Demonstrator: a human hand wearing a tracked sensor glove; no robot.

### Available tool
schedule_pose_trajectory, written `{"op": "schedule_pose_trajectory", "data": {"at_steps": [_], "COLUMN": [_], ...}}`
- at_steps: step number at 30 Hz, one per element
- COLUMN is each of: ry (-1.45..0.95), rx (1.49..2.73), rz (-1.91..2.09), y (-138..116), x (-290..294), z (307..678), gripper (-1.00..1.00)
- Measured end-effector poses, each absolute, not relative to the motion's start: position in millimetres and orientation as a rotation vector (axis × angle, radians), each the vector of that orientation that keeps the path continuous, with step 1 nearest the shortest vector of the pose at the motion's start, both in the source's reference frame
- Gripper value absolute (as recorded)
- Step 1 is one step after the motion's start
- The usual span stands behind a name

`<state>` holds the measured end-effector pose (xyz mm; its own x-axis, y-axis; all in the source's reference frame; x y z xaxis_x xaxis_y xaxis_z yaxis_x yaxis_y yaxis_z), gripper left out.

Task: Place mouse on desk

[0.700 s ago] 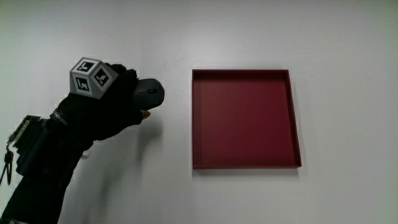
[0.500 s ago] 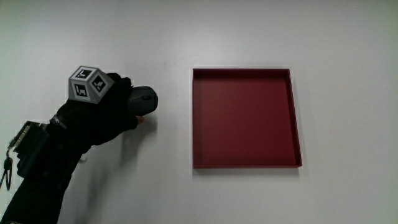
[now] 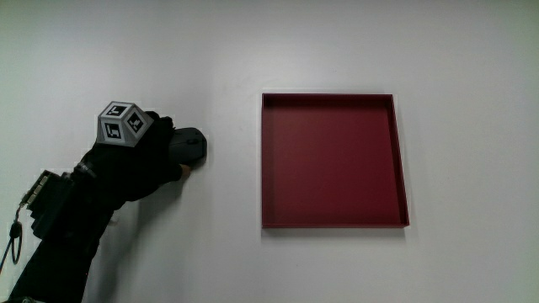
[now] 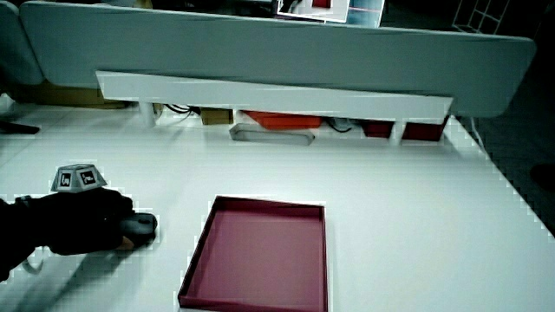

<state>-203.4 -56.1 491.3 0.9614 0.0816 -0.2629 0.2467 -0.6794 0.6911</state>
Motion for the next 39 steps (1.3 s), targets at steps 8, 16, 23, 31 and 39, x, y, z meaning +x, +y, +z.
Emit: {"op": "schedule_pose_trajectory", "data": {"at_steps": [8, 16, 23, 31, 39], "ry": [0.221, 0.204, 0.185, 0.261, 0.446], "rx": [2.326, 2.326, 2.364, 2.439, 2.433], "rz": [-0.236, -0.226, -0.255, -0.152, -0.070], "y": [-55, -51, -38, -2, 36], "x": [-206, -206, -218, -202, -188], "z": [496, 492, 471, 388, 359], "gripper": [0.00, -0.15, -0.69, -1.00, -1.00]}}
